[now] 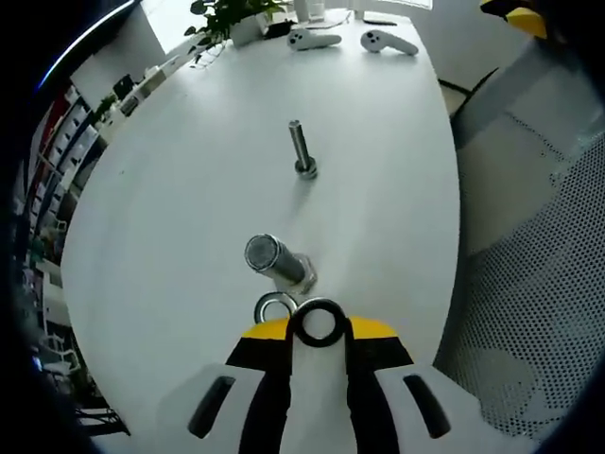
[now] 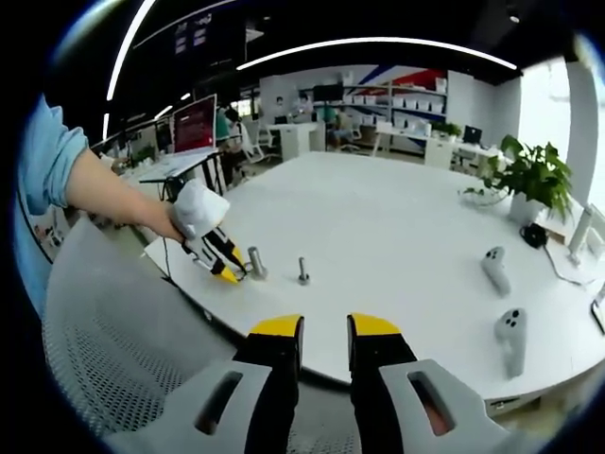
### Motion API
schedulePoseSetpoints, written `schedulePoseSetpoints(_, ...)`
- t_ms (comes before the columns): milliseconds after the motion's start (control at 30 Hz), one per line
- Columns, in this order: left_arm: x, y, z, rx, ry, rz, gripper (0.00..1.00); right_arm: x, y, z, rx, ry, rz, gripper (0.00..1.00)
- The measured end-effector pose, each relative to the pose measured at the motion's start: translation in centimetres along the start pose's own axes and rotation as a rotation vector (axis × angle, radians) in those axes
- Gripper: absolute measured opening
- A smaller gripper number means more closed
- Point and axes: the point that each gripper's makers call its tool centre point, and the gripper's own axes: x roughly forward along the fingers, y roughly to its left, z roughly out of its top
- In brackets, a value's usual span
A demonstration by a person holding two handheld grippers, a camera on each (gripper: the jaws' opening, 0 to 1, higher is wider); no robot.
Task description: Place the washer onto the threaded stud by aligning its center hole with the stud, sliding it down to the base, and recovering from edge contact or off-axis alignment until the washer reaches the visible bottom stop.
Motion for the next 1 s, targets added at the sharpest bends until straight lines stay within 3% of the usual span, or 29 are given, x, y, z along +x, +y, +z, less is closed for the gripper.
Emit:
schedulePoseSetpoints(233, -1.7, 0.2, 0.3, 0.009, 0.000, 0.004, 0.19, 0.0, 0.0, 0.0, -0.004, -0.001, 0.000, 0.20)
schedulePoseSetpoints(633, -4.7, 2.0, 2.7, 0.017, -0.048, 0.046, 0.18, 0.1, -0.2, 0.0, -0.006, 0.003, 0.003, 0.20)
schedulePoseSetpoints(1000, -5.3, 2.2, 4.7, 0.030, -0.067, 0.051, 0.18, 0.0, -0.2, 0.0, -0.006, -0.001, 0.001, 0.20)
